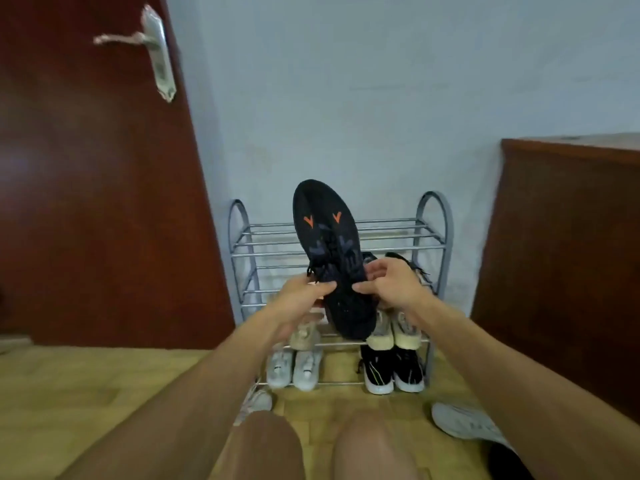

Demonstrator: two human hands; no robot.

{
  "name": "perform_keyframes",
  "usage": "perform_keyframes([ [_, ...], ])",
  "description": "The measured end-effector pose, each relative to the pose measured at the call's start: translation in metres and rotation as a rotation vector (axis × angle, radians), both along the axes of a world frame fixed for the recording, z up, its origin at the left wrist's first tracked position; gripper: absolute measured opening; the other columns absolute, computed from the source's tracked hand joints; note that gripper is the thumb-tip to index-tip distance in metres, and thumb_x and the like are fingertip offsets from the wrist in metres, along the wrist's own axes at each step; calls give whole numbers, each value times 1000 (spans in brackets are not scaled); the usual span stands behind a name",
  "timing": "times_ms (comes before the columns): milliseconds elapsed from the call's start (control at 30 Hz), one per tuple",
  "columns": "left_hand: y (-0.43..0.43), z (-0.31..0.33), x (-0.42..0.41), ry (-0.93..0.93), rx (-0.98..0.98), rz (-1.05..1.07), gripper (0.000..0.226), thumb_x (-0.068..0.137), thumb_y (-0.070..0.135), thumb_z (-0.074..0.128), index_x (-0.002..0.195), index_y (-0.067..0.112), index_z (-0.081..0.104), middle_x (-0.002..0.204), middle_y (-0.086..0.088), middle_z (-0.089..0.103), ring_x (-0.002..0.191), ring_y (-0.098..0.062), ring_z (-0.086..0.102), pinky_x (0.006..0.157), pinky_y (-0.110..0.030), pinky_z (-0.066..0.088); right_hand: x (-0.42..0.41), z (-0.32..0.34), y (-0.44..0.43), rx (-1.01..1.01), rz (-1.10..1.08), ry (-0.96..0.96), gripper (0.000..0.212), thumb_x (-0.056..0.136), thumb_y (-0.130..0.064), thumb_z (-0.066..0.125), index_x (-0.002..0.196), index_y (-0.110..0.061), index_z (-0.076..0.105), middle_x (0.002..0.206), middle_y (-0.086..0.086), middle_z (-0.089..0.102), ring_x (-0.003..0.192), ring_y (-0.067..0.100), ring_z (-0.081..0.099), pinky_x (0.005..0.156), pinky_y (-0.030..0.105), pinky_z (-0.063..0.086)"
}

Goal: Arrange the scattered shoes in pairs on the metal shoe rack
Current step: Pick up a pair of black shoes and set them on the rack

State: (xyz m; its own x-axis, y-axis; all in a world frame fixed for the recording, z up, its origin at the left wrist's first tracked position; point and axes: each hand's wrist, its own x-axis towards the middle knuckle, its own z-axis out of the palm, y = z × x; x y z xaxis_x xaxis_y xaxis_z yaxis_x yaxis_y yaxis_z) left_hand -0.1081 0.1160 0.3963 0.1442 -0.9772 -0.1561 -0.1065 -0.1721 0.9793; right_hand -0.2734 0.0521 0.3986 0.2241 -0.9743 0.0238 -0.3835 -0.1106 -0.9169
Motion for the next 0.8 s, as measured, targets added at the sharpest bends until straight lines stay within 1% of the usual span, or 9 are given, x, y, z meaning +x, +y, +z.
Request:
perform_keyframes([
  [67,13,6,36,26,-70,47,23,88,9,64,111,13,61,111,-8,69,98,-21,66,88,-42,54,40,10,1,-20,38,-1,44,72,-12,82,112,-6,64,101,7,67,95,24,65,78,35,54],
  [133,26,5,73,47,-93,120,21,87,4,64,105,15,61,109,-7,69,96,-21,67,88,-43,56,82,12,7,-23,109,7,47,72,-15,82,114,-7,63,97,6,68,95,23,66,82,39,56],
  [233,44,-10,128,74,-98,249,27,88,2,62,112,13,58,116,-6,67,101,-26,67,89,-46,55,143,1,19,-67,265,107,46,76,-23,79,116,-11,60,93,4,68,92,23,68,85,43,57],
  [333,63,-38,176,88,-77,356,24,88,4,62,110,12,60,114,-8,68,100,-29,67,83,-46,58,198,-20,34,-14,393,240,49,79,-35,75,120,-17,55,108,7,66,96,26,68,78,42,60],
  [400,76,-60,206,103,-48,409,18,90,7,61,106,13,62,109,-8,68,90,-24,68,75,-40,59,230,-39,42,72,447,265,50,78,-40,74,120,-19,56,114,6,65,99,27,68,75,41,61],
  [467,88,-81,233,130,-35,459,21,93,9,57,113,11,62,107,-6,67,84,-18,66,70,-33,58,259,-57,50,163,492,251,56,79,-37,75,127,-16,54,118,6,64,103,25,67,74,39,61],
  [567,107,-116,266,166,-9,529,25,95,12,55,120,9,59,112,-7,66,90,-17,65,67,-28,56,298,-85,64,228,544,262,57,81,-24,75,131,-8,52,120,7,64,101,24,67,71,36,61],
  [700,139,-173,305,277,79,539,34,94,28,56,127,18,55,124,-7,64,105,-22,66,77,-33,59,340,-143,83,345,526,308,29,84,-10,69,112,-4,62,102,12,67,96,28,67,79,43,59],
  [800,168,-221,334,436,137,761,57,95,35,54,144,17,33,132,-10,55,111,-26,63,89,-38,54,355,-196,97,433,501,350,9,84,-13,69,93,-11,67,100,14,71,89,27,68,73,40,60],
])
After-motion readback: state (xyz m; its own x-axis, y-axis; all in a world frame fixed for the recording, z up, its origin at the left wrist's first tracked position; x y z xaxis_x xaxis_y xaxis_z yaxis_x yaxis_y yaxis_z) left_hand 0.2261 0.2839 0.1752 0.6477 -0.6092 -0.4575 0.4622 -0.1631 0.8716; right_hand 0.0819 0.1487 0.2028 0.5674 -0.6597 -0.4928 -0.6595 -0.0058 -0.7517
